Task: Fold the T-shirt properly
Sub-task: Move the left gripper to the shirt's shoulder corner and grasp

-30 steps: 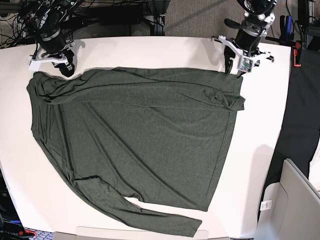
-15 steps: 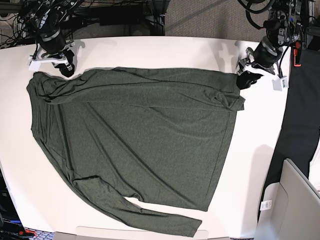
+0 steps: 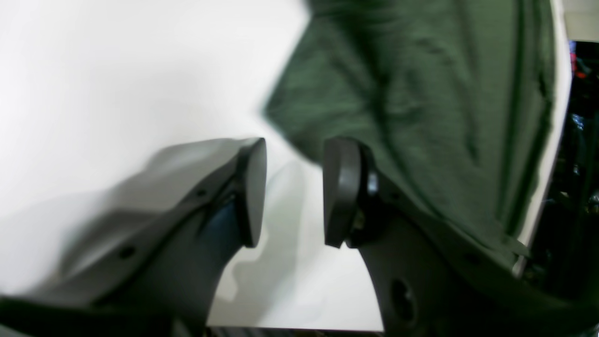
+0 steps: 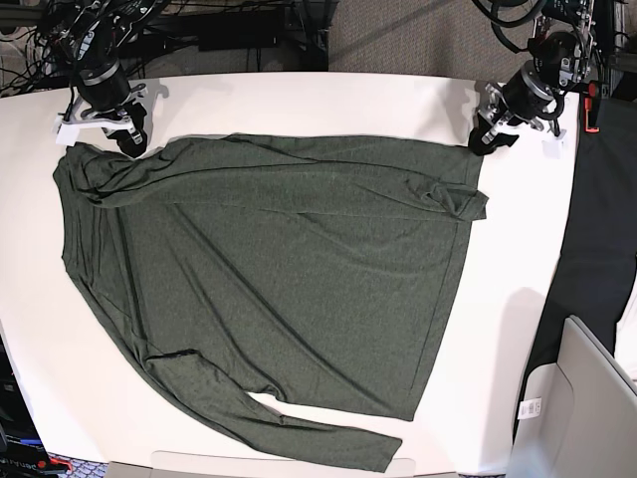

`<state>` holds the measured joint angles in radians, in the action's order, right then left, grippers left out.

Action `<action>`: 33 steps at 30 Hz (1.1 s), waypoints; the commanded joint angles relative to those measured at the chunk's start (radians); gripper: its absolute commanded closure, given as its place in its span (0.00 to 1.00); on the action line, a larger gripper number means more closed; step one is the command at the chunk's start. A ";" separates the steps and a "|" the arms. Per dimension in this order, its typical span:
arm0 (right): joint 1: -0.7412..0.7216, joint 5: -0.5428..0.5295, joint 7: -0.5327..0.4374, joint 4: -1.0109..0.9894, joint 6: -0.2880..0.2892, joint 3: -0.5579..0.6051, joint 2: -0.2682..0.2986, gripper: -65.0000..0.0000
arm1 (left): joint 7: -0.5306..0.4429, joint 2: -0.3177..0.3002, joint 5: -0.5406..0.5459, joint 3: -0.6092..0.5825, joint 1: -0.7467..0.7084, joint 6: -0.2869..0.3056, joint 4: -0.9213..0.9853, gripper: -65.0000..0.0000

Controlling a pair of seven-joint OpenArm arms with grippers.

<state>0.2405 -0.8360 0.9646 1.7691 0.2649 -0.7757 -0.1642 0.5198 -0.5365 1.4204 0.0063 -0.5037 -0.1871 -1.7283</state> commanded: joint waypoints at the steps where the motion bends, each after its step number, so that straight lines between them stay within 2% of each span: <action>1: -0.002 -0.018 -0.011 0.019 0.009 -0.003 0.007 0.97 | -0.010 -0.014 0.035 0.004 0.003 0.001 0.007 0.69; 3: -0.002 -0.018 -0.011 0.019 0.009 -0.003 0.007 0.97 | -0.010 -0.014 0.063 0.004 0.003 0.001 0.040 0.69; 13: -0.002 -0.018 -0.011 0.019 0.009 -0.001 0.007 0.97 | -0.010 -0.012 0.063 0.001 0.032 0.001 0.061 0.69; 21: 0.000 -0.018 -0.011 0.019 0.009 -0.003 0.007 0.97 | -0.010 -0.010 0.063 -0.125 0.106 0.001 0.075 0.69; 28: 0.003 -0.018 -0.011 0.021 0.009 -0.004 0.007 0.98 | -0.010 -0.010 0.063 -0.128 0.113 0.001 0.075 0.70; 30: 0.001 -0.018 -0.011 0.021 0.009 -0.001 0.007 0.98 | -0.010 -0.010 0.063 -0.127 0.121 0.001 0.075 0.77; 33: 0.000 -0.018 -0.011 0.021 0.010 0.003 0.007 0.98 | -0.010 -0.010 0.063 -0.127 0.149 0.001 0.078 0.94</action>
<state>0.2440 -0.8360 0.9649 1.7691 0.2649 -0.7734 -0.1642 0.5163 -0.5343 1.4689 -0.1246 -0.3614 -0.1829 -1.6413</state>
